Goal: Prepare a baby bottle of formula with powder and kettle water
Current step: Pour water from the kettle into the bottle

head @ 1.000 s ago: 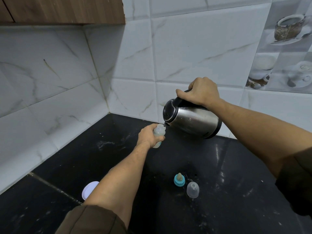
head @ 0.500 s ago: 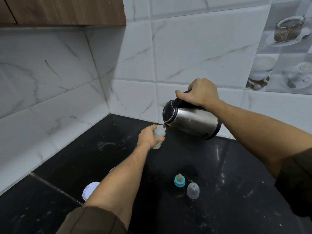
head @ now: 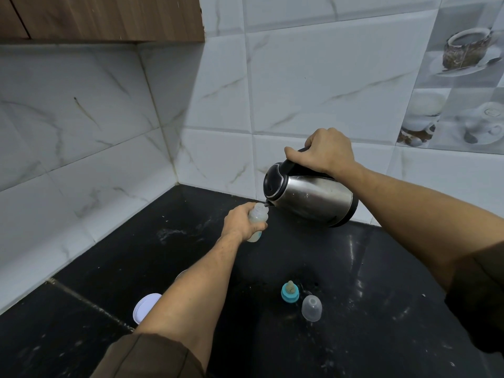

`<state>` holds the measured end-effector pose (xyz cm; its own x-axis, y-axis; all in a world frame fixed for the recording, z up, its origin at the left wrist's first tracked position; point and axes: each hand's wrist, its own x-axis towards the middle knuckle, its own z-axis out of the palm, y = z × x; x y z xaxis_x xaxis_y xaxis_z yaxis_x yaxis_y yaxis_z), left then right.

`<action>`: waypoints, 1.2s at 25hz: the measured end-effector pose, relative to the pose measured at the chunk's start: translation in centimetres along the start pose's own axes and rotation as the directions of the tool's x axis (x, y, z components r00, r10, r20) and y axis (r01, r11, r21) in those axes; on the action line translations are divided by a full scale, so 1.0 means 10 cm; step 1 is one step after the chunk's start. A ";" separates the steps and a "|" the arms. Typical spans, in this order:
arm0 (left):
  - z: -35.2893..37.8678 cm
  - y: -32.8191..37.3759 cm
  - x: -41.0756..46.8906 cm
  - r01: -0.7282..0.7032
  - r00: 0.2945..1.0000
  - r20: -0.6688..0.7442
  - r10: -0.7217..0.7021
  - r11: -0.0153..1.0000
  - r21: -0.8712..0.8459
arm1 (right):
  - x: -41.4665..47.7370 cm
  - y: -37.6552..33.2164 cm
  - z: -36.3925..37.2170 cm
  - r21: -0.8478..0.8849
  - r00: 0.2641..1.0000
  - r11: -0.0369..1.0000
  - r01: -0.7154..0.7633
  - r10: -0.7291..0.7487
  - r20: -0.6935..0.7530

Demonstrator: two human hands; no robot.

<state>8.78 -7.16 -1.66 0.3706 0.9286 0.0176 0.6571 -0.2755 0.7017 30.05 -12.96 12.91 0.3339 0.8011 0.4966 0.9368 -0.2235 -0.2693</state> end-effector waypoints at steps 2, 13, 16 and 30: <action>0.00 0.00 0.00 0.000 1.000 0.000 0.000 1.000 -0.005 | 0.00 0.00 -0.01 0.000 1.000 1.000 0.003 -0.003 0.002; 0.01 0.00 0.01 -0.004 1.000 0.005 0.004 1.000 0.004 | 0.01 0.01 0.00 -0.011 1.000 1.000 0.015 -0.015 -0.007; 0.02 -0.02 0.02 0.000 1.000 0.008 0.001 1.000 -0.002 | 0.02 0.01 0.02 -0.008 1.000 1.000 0.015 -0.015 -0.010; 0.05 -0.09 0.09 0.022 0.998 -0.054 -0.028 0.994 -0.104 | -0.05 0.19 0.11 0.172 0.992 0.977 -0.123 0.128 -0.014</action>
<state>8.84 -6.22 -2.67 0.3164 0.9479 0.0363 0.5935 -0.2277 0.7719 31.58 -13.14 11.23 0.4522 0.7583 0.4695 0.8564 -0.2221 -0.4661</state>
